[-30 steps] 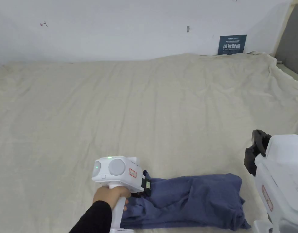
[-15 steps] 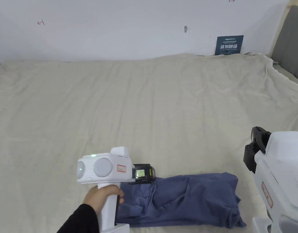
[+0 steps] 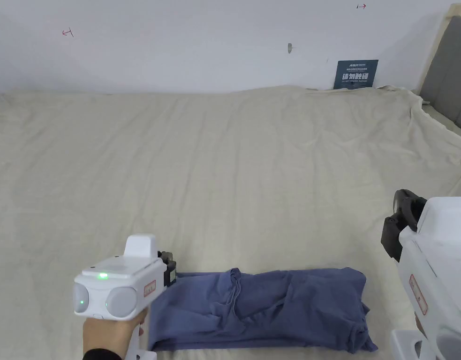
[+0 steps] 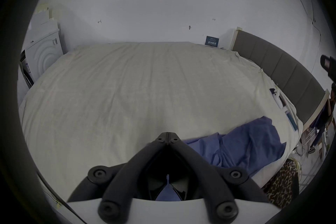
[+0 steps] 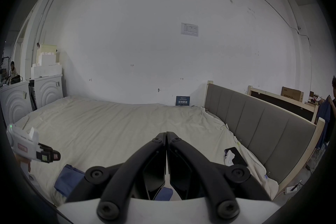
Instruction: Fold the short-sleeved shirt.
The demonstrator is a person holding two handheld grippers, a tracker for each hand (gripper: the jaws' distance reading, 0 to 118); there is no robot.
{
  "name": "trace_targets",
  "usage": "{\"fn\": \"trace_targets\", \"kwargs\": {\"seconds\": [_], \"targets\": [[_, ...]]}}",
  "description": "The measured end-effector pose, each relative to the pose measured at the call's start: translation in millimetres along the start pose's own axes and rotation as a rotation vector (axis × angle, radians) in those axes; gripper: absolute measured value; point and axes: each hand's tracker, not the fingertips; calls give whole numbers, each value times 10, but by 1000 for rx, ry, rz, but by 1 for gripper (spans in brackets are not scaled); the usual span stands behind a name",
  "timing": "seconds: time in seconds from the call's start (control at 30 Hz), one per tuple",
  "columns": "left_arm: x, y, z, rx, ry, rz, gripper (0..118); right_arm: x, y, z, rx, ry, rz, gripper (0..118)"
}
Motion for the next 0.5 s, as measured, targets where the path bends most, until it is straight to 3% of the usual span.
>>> {"fn": "trace_targets", "kwargs": {"seconds": [0.5], "targets": [[684, -780, -537, -121, -50, -17, 0, 125, -54, 66, -35, -32, 13, 0]]}}
